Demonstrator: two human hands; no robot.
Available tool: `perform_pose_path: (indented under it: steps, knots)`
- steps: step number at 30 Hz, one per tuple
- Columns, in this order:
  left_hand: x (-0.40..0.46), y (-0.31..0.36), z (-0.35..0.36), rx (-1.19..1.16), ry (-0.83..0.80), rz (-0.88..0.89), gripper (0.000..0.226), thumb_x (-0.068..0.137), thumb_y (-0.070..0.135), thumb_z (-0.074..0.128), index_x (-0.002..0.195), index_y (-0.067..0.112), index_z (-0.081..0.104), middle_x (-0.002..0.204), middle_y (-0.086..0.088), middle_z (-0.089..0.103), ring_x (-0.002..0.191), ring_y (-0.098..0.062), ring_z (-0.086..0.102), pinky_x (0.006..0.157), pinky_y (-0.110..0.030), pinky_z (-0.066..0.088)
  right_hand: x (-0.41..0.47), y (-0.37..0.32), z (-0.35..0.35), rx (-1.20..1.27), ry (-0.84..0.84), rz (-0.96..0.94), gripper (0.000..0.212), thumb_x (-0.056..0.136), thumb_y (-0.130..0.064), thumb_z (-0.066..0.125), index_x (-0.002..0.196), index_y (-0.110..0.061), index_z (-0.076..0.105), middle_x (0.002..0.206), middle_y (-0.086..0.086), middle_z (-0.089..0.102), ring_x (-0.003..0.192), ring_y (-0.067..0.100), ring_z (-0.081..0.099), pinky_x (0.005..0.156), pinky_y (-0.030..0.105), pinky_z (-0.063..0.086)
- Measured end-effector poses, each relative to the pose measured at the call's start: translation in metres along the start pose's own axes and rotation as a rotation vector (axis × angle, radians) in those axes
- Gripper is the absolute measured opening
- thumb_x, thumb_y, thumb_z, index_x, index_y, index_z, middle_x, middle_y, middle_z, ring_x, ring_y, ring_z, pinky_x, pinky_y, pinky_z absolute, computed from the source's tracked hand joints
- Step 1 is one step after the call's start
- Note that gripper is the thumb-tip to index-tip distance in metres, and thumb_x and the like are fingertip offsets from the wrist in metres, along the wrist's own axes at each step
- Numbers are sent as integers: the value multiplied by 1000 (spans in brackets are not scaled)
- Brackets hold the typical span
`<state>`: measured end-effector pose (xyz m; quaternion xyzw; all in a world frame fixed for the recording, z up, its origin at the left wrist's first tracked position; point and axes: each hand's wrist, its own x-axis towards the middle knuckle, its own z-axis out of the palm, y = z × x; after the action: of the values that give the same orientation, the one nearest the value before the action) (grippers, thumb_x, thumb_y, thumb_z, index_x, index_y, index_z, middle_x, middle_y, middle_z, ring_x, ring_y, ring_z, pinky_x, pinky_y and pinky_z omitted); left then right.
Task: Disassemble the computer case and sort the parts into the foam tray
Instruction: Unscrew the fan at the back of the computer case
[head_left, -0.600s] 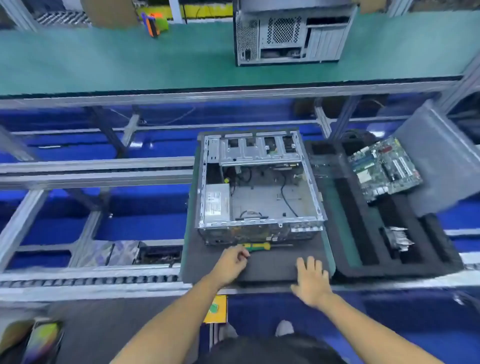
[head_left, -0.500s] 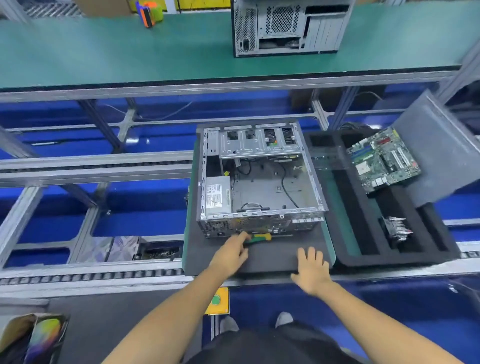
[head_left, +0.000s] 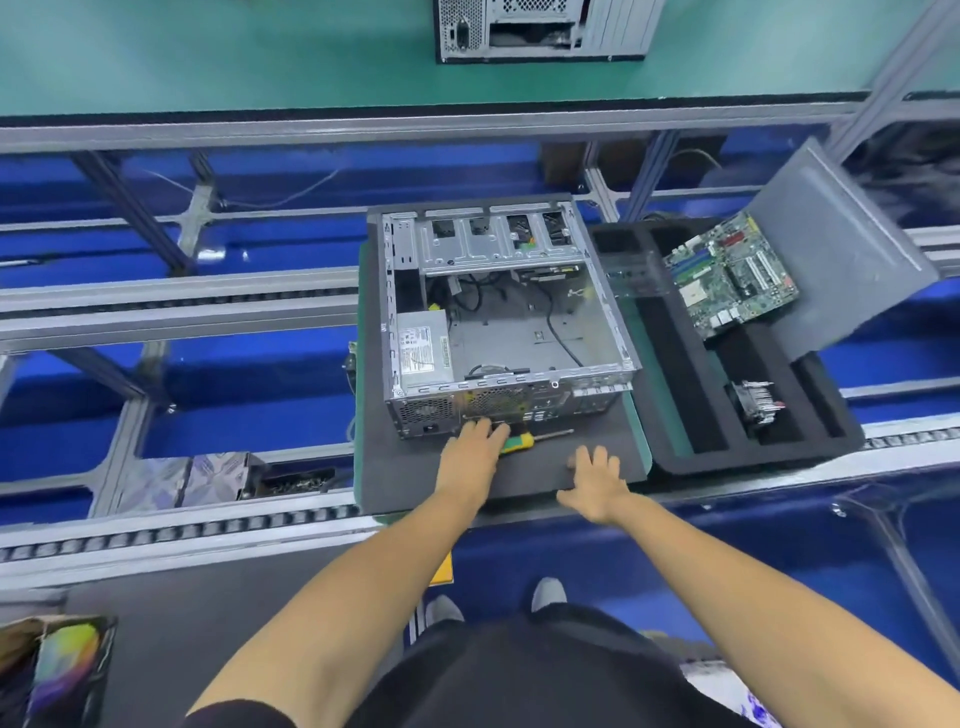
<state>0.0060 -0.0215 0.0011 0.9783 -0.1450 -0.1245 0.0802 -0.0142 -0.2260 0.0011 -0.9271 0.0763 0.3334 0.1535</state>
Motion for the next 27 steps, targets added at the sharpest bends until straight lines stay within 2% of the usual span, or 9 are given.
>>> perform_pose_path:
  steps: [3, 6, 8, 11, 14, 17, 21, 24, 27]
  knots:
    - [1, 1, -9, -164, -27, -33, 37, 98, 8, 56, 133, 13, 45, 130, -9, 53, 120, -30, 51, 87, -44, 49, -1, -14, 2, 312, 0, 55, 47, 87, -24, 69, 123, -12, 42, 127, 12, 37, 112, 30, 37, 93, 38, 40]
    - [-6, 2, -9, -538, -80, -69, 34, 97, 19, 67, 123, 8, 48, 115, -13, 64, 101, -31, 61, 85, -41, 49, -5, -29, 0, 773, -130, 152, 21, 100, -35, 51, 111, -17, 50, 119, 11, 54, 94, 24, 54, 82, 34, 45]
    - [-15, 7, -7, -861, -171, -97, 32, 96, 15, 69, 118, 5, 48, 106, -18, 66, 90, -26, 61, 88, -44, 52, -8, -37, 1, 1007, -233, 168, 31, 105, -44, 37, 117, -21, 54, 120, 10, 63, 101, 26, 64, 84, 36, 51]
    - [-25, 19, -5, -1064, -223, -90, 27, 97, 8, 68, 114, 8, 46, 104, -23, 63, 92, -22, 58, 91, -47, 53, -8, -46, 6, 1213, -130, 201, 27, 107, -36, 35, 111, -21, 57, 109, 7, 63, 100, 28, 64, 82, 40, 55]
    - [-25, 22, -5, -1047, -255, 3, 28, 96, 11, 70, 113, 5, 48, 107, -21, 67, 89, -20, 61, 90, -50, 54, -10, -46, 12, 1183, 99, 207, 29, 103, -20, 38, 93, -12, 63, 86, 7, 61, 78, 21, 57, 70, 33, 48]
    - [-18, 19, -17, -747, -266, 162, 26, 96, 35, 69, 109, 21, 51, 94, 7, 68, 84, -11, 63, 77, -41, 55, -21, -39, 18, 1065, 320, 181, 32, 103, -24, 41, 87, -13, 67, 85, 6, 68, 77, 23, 62, 68, 35, 50]
    - [3, 9, -52, -369, 200, 400, 23, 92, 51, 66, 100, 32, 56, 75, 19, 54, 84, -8, 45, 66, -29, 37, -37, -42, 22, 1189, 395, 128, 34, 106, -33, 41, 87, -10, 58, 64, 11, 67, 48, 27, 63, 49, 32, 48]
    - [29, -7, -75, -290, 425, 512, 27, 87, 36, 79, 104, 22, 64, 98, 7, 62, 95, -16, 45, 78, -28, 36, -46, -42, 27, 1223, 418, 123, 30, 104, -30, 44, 86, -8, 53, 56, 11, 55, 41, 23, 45, 48, 33, 39]
    - [47, -21, -90, -379, 305, 466, 38, 84, 34, 83, 115, 22, 64, 121, 2, 56, 109, -17, 48, 80, -26, 37, -56, -46, 33, 1168, 449, 120, 23, 99, -26, 46, 81, -13, 51, 54, 5, 52, 44, 23, 43, 54, 39, 38]
